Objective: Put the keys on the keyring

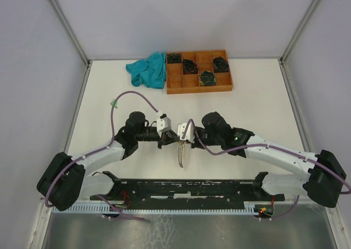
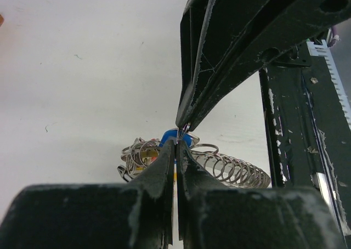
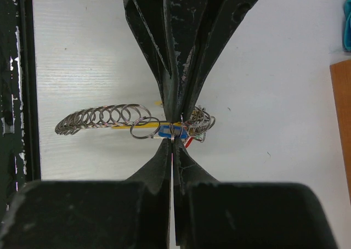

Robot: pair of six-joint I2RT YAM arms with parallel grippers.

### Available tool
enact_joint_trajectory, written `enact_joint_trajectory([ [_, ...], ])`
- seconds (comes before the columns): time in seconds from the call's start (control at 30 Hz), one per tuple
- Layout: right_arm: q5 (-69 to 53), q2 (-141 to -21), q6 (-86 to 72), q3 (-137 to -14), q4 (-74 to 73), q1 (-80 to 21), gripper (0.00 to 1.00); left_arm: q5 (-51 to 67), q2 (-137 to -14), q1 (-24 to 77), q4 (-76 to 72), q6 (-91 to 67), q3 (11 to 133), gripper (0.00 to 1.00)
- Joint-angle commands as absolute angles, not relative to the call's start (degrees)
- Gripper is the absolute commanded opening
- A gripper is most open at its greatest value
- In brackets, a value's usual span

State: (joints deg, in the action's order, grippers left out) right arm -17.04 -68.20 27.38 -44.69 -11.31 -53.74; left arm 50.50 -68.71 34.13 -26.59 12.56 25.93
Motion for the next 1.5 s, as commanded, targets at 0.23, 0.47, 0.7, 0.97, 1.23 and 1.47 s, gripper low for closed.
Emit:
enact_joint_trajectory([
  [0.23,-14.00,-68.99,28.75,-47.39,-9.98,-55.19,0.01,43.00,-65.49,34.09,-32.36,1.72,28.08,0.03],
  [0.47,-13.91,-69.47,27.86,-46.40,-6.74,-55.19,0.01,38.62,-63.82,34.10,-45.72,-7.43,23.29,0.03],
  [0.7,-12.35,-67.05,26.40,-44.89,-1.66,-55.16,0.01,32.83,-64.44,34.45,-58.60,-14.05,18.00,0.03],
  [0.97,-11.16,-65.17,29.76,-47.41,-6.22,-55.12,0.01,36.03,-64.90,34.48,-57.39,-11.37,17.39,0.16],
  [1.23,-12.01,-65.99,32.08,-50.03,-10.46,-55.11,0.01,39.72,-63.90,34.48,-51.52,-6.20,17.58,0.28],
  [1.47,-13.24,-67.51,33.88,-51.98,-14.45,-55.19,0.01,45.31,-65.90,34.45,-43.64,2.83,20.50,0.37],
])
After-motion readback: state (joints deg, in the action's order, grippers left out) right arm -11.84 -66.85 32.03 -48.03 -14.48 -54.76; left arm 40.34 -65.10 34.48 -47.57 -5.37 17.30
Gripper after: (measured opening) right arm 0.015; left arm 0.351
